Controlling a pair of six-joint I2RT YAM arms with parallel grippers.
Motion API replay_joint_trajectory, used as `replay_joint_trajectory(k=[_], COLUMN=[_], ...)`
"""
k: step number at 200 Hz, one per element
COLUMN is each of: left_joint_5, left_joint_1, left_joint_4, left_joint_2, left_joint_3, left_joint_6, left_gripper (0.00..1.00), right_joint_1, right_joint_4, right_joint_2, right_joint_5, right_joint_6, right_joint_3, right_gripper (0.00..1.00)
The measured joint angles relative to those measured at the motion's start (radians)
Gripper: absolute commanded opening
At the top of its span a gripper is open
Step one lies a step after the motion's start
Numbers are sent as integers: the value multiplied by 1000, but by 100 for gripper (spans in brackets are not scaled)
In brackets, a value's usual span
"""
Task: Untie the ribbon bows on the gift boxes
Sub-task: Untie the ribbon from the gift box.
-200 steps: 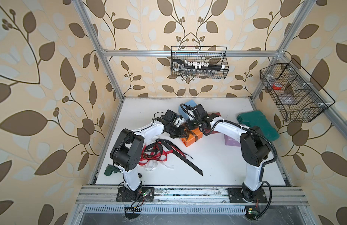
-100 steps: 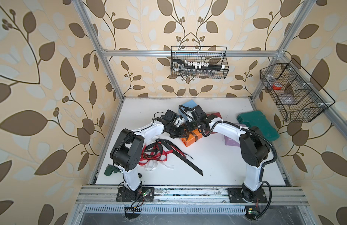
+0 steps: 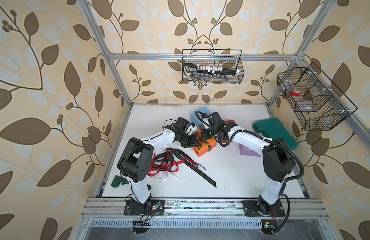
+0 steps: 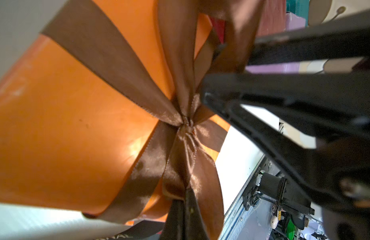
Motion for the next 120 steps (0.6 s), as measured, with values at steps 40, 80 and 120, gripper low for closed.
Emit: replay_joint_trajectory(k=[40,80,120], left_joint_5=[0,0,-3], left_joint_1=[0,0,33], left_joint_4=[0,0,-1], left_joint_2=[0,0,0], left_joint_3=[0,0,0], left_joint_6=[-1,-1,1], left_gripper=[0,0,0], right_joint_1=[-31,-36,-104], right_joint_4=[5,12,28], right_joint_2=[-5,-16,-100], right_joint_5=[-40,-64,-97], right_joint_6=[29,36,55], right_joint_3=[-30,-39,-104], right_gripper=[0,0,0])
